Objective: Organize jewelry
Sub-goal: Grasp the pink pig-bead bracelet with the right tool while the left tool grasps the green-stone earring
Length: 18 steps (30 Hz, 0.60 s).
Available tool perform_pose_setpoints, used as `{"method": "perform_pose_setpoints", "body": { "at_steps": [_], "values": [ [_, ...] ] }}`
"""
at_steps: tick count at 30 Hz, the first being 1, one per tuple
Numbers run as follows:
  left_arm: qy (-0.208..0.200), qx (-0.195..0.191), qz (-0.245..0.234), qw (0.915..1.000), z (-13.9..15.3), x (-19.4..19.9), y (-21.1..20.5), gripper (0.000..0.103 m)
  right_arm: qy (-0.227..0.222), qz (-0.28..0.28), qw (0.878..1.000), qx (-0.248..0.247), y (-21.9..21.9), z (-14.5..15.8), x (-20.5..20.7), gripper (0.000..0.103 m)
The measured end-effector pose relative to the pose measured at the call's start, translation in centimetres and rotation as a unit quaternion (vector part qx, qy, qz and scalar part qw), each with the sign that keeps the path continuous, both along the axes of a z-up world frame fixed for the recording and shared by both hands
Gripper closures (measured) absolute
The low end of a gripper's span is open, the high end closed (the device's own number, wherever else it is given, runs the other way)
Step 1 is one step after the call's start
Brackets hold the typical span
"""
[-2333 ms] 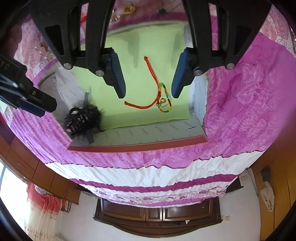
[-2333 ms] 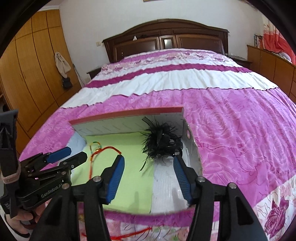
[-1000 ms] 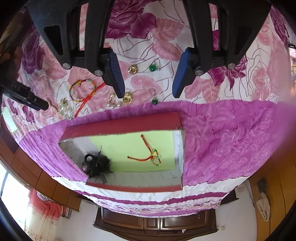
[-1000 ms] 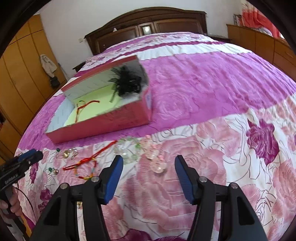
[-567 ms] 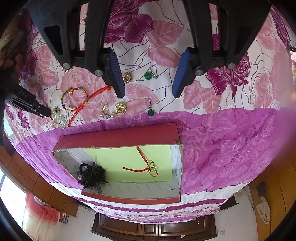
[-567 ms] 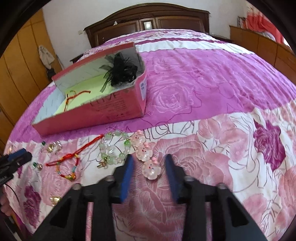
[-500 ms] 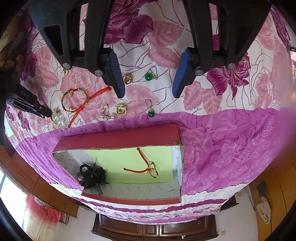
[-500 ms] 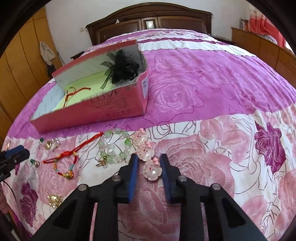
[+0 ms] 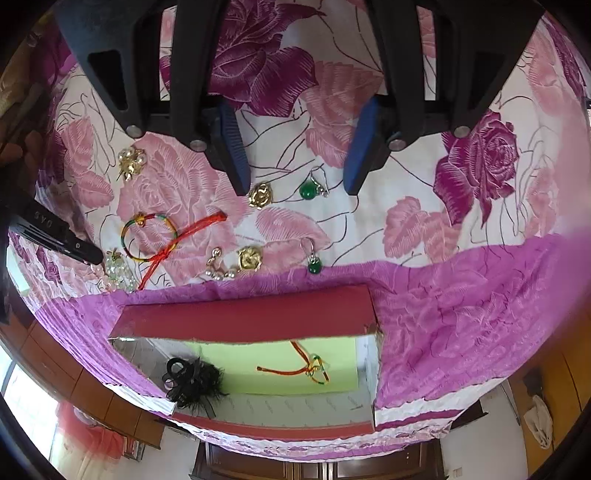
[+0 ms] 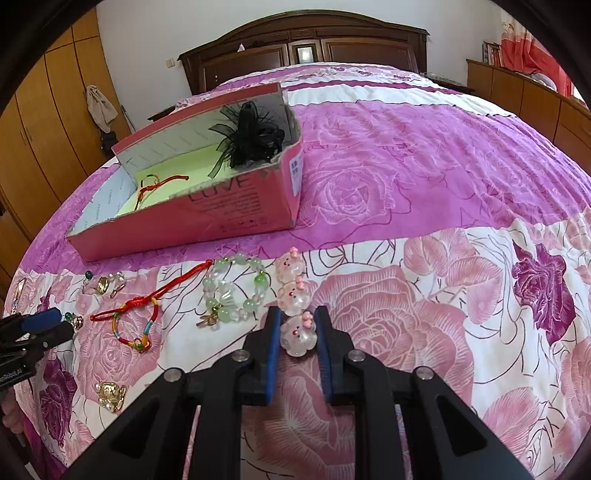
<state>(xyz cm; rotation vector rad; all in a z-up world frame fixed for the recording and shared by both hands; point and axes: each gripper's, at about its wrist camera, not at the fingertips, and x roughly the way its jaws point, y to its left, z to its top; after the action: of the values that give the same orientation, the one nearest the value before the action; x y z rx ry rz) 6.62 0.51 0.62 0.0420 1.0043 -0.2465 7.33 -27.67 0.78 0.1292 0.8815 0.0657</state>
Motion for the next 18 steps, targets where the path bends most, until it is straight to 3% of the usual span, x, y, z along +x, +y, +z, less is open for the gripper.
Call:
{"method": "perform_pose_setpoints", "body": {
  "at_steps": [5,13,18],
  "values": [
    [-0.001,-0.009,0.006,0.9999,-0.1,0.2,0.6,0.073,0.000,0.000,1.000,0.006,-0.2,-0.1,0.0,0.083],
    [-0.005,-0.015,0.002,0.9999,0.1,0.2,1.0,0.081,0.000,-0.001,1.000,0.007,-0.2,-0.1,0.0,0.083],
    [-0.006,-0.001,0.005,1.0000,-0.4,0.4,1.2,0.094,0.000,-0.001,1.000,0.007,-0.2,-0.2,0.0,0.083]
  ]
}}
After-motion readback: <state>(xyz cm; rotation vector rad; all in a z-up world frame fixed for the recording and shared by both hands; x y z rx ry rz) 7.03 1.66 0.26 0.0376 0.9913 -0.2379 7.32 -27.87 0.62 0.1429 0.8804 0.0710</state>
